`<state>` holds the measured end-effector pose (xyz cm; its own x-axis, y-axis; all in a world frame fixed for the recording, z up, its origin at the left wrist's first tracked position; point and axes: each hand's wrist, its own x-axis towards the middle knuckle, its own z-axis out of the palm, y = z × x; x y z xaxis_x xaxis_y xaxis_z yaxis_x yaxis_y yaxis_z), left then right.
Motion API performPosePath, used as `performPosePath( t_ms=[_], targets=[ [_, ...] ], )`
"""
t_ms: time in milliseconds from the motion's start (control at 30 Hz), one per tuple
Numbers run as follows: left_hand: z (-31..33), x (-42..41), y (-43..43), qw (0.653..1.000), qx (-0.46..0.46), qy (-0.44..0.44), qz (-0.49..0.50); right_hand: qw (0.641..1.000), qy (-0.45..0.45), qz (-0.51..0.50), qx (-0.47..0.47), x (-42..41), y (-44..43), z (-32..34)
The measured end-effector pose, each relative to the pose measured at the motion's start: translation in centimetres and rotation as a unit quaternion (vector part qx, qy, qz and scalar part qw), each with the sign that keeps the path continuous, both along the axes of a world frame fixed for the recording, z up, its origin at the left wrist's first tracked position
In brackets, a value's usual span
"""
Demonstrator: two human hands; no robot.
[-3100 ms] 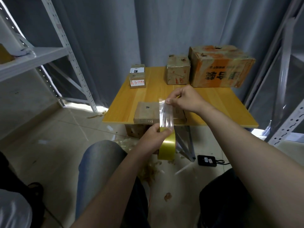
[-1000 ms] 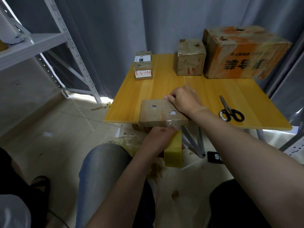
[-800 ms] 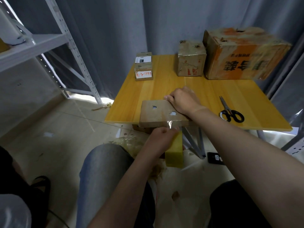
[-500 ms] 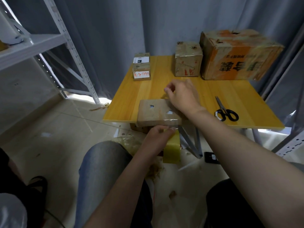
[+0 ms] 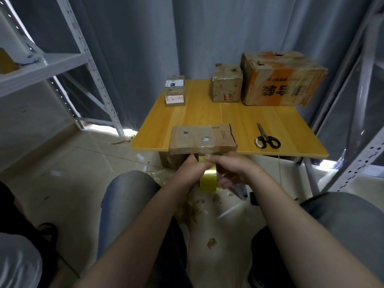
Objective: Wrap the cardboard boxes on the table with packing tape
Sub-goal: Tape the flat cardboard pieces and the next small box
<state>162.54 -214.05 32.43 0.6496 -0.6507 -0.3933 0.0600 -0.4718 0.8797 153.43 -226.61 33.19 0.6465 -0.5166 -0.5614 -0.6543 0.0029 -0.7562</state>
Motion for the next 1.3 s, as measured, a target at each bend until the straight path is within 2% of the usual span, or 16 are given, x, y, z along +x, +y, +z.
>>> performPosePath(
  t_ms=[67, 100, 133, 200, 233, 267, 333, 400, 500, 600, 800, 867, 967, 1067, 1167, 1300],
  targets=[
    [0.4, 0.4, 0.7, 0.994, 0.064, -0.074, -0.039, 0.997, -0.050, -0.049, 0.031, 0.0, 0.5, -1.1],
    [0.8, 1.0, 1.3, 0.979, 0.110, -0.160, -0.055, 0.996, -0.061, -0.058, 0.029, 0.0, 0.6, -1.5],
    [1.2, 1.7, 1.8, 0.951, 0.148, -0.267, -0.048, 0.996, -0.064, -0.057, 0.019, 0.1, 0.8, -1.6],
    [2.0, 3.7, 2.5, 0.871, 0.155, -0.467, 0.003, 0.996, -0.072, -0.048, 0.004, 0.2, 1.3, -1.7],
    [2.3, 4.6, 2.4, 0.840, 0.141, -0.524, 0.002, 0.996, -0.080, -0.046, 0.003, 0.3, 1.6, -1.7],
    [2.6, 5.4, 2.2, 0.825, 0.133, -0.548, -0.034, 0.995, -0.089, -0.045, 0.002, 0.4, 1.8, -1.7],
    [2.5, 6.1, 1.6, 0.821, 0.137, -0.537, -0.137, 0.993, -0.105, -0.049, 0.008, 0.5, 2.4, -1.8],
    [1.5, 6.7, 1.1, 0.818, 0.123, -0.528, -0.194, 0.992, -0.110, -0.058, 0.014, 0.5, 2.7, -2.0],
    [0.7, 7.6, 0.9, 0.805, 0.072, -0.563, -0.174, 0.993, -0.102, -0.056, -0.005, 0.2, 2.7, -2.1],
    [1.7, 8.3, 0.9, 0.790, 0.054, -0.587, -0.170, 0.987, -0.136, -0.081, -0.006, 0.3, 2.3, -1.2],
    [5.2, 9.8, 0.0, 0.829, 0.035, -0.530, -0.174, 0.973, -0.202, -0.106, -0.028, 1.4, 1.0, 2.4],
    [5.8, 10.3, -0.5, 0.833, 0.032, -0.528, -0.164, 0.970, -0.219, -0.098, -0.044, 1.9, 0.2, 3.7],
    [6.3, 10.9, -1.4, 0.834, 0.000, -0.533, -0.142, 0.963, -0.257, -0.083, -0.005, 2.5, -0.4, 5.4],
    [6.9, 11.8, -2.5, 0.839, -0.019, -0.527, -0.136, 0.953, -0.293, -0.080, -0.010, 3.5, -1.1, 6.1],
    [7.4, 12.8, -3.8, 0.852, -0.005, -0.505, -0.135, 0.949, -0.305, -0.086, -0.006, 4.4, -1.7, 6.3],
    [7.2, 13.6, -4.7, 0.846, 0.037, -0.517, -0.121, 0.947, -0.309, -0.087, -0.002, 5.1, -2.1, 6.1]
  ],
)
